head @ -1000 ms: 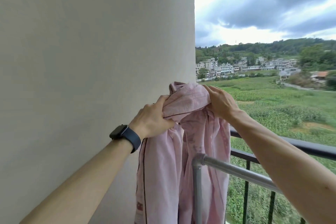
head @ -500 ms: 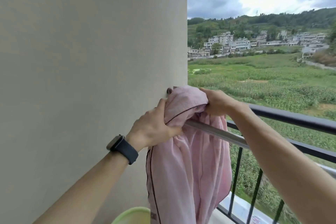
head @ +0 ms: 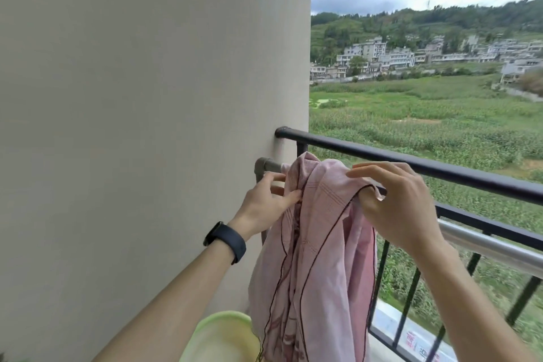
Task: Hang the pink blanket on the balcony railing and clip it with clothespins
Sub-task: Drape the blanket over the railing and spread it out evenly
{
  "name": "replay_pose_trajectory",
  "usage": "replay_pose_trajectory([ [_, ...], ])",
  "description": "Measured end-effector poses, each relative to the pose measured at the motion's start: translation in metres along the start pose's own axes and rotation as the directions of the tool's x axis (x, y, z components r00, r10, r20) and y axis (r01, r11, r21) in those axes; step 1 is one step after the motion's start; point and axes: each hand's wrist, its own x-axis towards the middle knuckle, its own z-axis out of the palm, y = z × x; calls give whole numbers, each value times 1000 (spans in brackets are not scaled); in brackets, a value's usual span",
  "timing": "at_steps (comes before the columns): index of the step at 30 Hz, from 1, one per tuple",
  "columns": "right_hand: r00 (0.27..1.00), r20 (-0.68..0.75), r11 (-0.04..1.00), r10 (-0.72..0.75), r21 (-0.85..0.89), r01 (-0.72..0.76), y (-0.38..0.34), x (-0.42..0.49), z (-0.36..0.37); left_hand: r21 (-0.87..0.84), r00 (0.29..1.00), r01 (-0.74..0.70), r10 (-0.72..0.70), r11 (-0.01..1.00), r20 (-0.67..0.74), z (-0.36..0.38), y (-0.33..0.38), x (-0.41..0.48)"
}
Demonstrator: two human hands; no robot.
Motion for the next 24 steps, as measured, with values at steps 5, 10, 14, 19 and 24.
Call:
replay_pose_trajectory([
  [5,990,31,989,138,-53,-136,-25,-10,21,-191,997,40,-27,981,71,3,-10,14],
  [10,954,216,820,209,-570,-50,-42,-3,65,-72,984,-23,35,997,175,0,-27,16],
  [14,964,224,823,145,-568,8,-30,-4,52,42,972,-234,234,971,20,-19,-22,38],
  [19,975,126,828,184,-554,-85,-28,-19,23,-498,956,65,90,865,280,-7,-6,33],
  [24,964,-82,725,254,-643,-246,-22,-44,-5,-359,884,-70,225,931,410,7,-7,18],
])
